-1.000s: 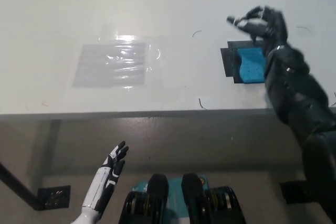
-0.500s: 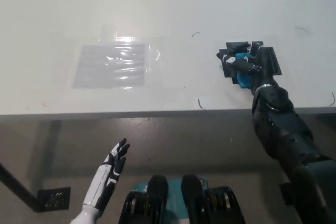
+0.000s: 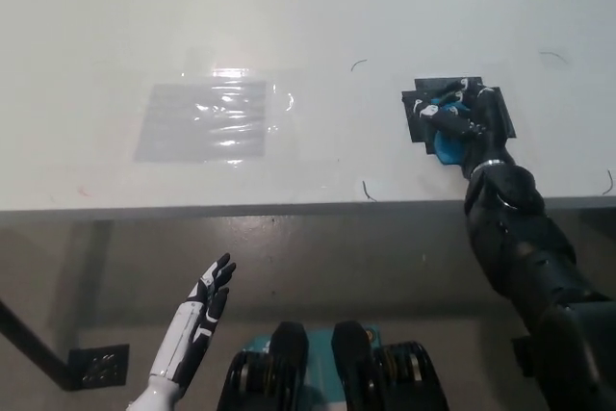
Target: A soft sponge is kept on the balc marked spot on the table infront of the robot and it uses its right hand fist to press down on it and drrags it across the table in a back and forth manner twice to clean it
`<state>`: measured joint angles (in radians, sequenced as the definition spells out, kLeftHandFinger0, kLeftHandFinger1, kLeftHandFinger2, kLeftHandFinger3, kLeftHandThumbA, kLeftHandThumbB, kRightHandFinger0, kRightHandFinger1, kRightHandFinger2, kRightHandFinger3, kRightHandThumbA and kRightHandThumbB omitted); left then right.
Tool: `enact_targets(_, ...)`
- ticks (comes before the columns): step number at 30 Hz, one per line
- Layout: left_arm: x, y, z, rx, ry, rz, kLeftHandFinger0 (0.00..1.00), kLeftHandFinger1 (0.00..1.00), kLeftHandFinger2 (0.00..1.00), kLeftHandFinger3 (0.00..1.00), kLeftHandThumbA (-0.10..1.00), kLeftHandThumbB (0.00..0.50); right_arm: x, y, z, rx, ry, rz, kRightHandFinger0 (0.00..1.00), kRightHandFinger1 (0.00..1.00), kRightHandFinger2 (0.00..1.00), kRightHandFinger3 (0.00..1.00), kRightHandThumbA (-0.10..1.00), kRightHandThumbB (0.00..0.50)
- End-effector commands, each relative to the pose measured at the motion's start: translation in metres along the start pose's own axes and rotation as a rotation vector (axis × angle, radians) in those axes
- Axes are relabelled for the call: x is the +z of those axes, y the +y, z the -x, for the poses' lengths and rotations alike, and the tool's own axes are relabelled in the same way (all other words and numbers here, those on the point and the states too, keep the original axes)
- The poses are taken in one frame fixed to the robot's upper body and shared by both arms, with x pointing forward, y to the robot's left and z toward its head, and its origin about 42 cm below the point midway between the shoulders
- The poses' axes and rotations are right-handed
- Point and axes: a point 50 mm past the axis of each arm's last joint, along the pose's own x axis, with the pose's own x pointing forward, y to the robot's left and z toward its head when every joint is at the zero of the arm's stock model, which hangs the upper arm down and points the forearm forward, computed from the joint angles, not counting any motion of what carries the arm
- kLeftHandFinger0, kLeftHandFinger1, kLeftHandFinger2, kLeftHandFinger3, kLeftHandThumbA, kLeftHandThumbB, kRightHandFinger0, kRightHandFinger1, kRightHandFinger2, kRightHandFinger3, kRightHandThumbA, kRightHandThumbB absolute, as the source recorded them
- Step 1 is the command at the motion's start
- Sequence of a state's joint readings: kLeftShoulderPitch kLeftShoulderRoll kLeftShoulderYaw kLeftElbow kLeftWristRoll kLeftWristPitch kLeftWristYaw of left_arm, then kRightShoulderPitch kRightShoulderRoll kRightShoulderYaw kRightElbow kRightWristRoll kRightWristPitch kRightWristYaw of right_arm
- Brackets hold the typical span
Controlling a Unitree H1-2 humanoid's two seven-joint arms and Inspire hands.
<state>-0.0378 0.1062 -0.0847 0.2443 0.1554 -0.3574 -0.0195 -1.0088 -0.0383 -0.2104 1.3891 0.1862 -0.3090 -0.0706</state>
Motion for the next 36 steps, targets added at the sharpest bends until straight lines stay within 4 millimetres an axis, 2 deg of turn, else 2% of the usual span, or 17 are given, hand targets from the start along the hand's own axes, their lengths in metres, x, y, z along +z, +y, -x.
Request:
enact_targets(1,0.008,0.003,-0.001,0.022,-0.068,0.007,1.0,1.0,1.0,1.0,1.0,0.062,-0.016,0.058,0.011,0.191,0.061,-0.035,0.05,0.0,0.0,0.0,1.0,0.128)
enact_targets(3,0.009,0.002,-0.001,0.025,-0.07,0.012,1.0,1.0,1.0,1.0,1.0,0.061,-0.012,0.074,0.013,0.237,0.041,-0.024,0.01,0.0,0.0,0.0,1.0,0.121)
enact_targets(13,0.011,0.004,0.0,0.013,-0.093,-0.032,1.0,1.0,1.0,1.0,1.0,0.045,-0.007,0.171,0.04,0.554,-0.034,0.137,0.0,0.0,0.02,0.0,1.0,0.073)
enact_targets(16,0.013,0.004,-0.004,0.014,-0.1,-0.018,1.0,1.0,1.0,1.0,1.0,0.05,-0.009,0.186,0.047,0.598,-0.018,0.105,0.0,0.0,0.06,0.0,1.0,0.105)
enact_targets(19,0.013,0.005,-0.005,0.011,-0.104,-0.023,1.0,1.0,1.0,1.0,1.0,0.046,-0.01,0.191,0.05,0.605,-0.026,0.123,0.0,0.0,0.15,0.02,1.0,0.097)
enact_targets(20,0.014,0.005,-0.005,0.007,-0.102,-0.031,1.0,1.0,1.0,1.0,1.0,0.042,-0.011,0.193,0.051,0.611,-0.027,0.145,0.0,0.02,0.2,0.06,1.0,0.083)
enact_targets(22,0.015,0.006,-0.007,-0.001,-0.106,-0.046,1.0,1.0,1.0,1.0,1.0,0.045,-0.011,0.193,0.051,0.602,-0.024,0.156,0.03,0.01,0.19,0.07,1.0,0.09)
enact_targets(24,0.015,0.006,-0.007,-0.001,-0.106,-0.039,1.0,1.0,1.0,1.0,1.0,0.05,-0.014,0.186,0.049,0.596,-0.019,0.139,0.0,0.03,0.22,0.08,1.0,0.099)
enact_targets(25,0.015,0.006,-0.007,0.0,-0.111,-0.045,1.0,1.0,1.0,1.0,1.0,0.042,-0.015,0.18,0.047,0.59,-0.022,0.131,0.04,0.04,0.22,0.06,1.0,0.107)
enact_targets(27,0.016,0.007,-0.008,0.006,-0.121,-0.056,1.0,1.0,1.0,1.0,1.0,0.042,-0.016,0.17,0.044,0.57,-0.023,0.134,0.0,0.0,0.13,0.0,1.0,0.124)
enact_targets(30,0.015,0.007,-0.007,0.007,-0.111,-0.043,1.0,1.0,1.0,1.0,1.0,0.054,-0.017,0.154,0.038,0.524,-0.011,0.136,0.0,0.0,0.08,0.0,1.0,0.113)
enact_targets(31,0.015,0.006,-0.007,0.009,-0.111,-0.036,1.0,1.0,1.0,1.0,1.0,0.048,-0.017,0.14,0.034,0.489,-0.008,0.145,0.0,0.0,0.06,0.0,1.0,0.104)
enact_targets(32,0.015,0.006,-0.007,0.011,-0.109,-0.026,1.0,1.0,1.0,1.0,1.0,0.049,-0.017,0.122,0.028,0.438,0.0,0.135,0.0,0.0,0.06,0.0,1.0,0.119)
enact_targets(33,0.015,0.006,-0.006,0.013,-0.107,-0.022,1.0,1.0,1.0,1.0,1.0,0.056,-0.017,0.113,0.025,0.414,0.007,0.12,0.0,0.0,0.07,0.0,1.0,0.129)
enact_targets(34,0.014,0.006,-0.006,0.014,-0.105,-0.022,1.0,1.0,1.0,1.0,1.0,0.058,-0.016,0.096,0.02,0.377,0.013,0.104,0.12,0.04,0.09,0.0,1.0,0.116)
enact_targets(35,0.013,0.006,-0.005,0.014,-0.106,-0.026,1.0,1.0,1.0,1.0,1.0,0.058,-0.016,0.084,0.018,0.352,0.013,0.101,0.18,0.03,0.09,0.0,1.0,0.117)
enact_targets(36,0.013,0.006,-0.005,0.017,-0.103,-0.026,1.0,1.0,1.0,1.0,1.0,0.059,-0.015,0.072,0.015,0.329,0.017,0.081,0.16,0.0,0.1,0.0,1.0,0.119)
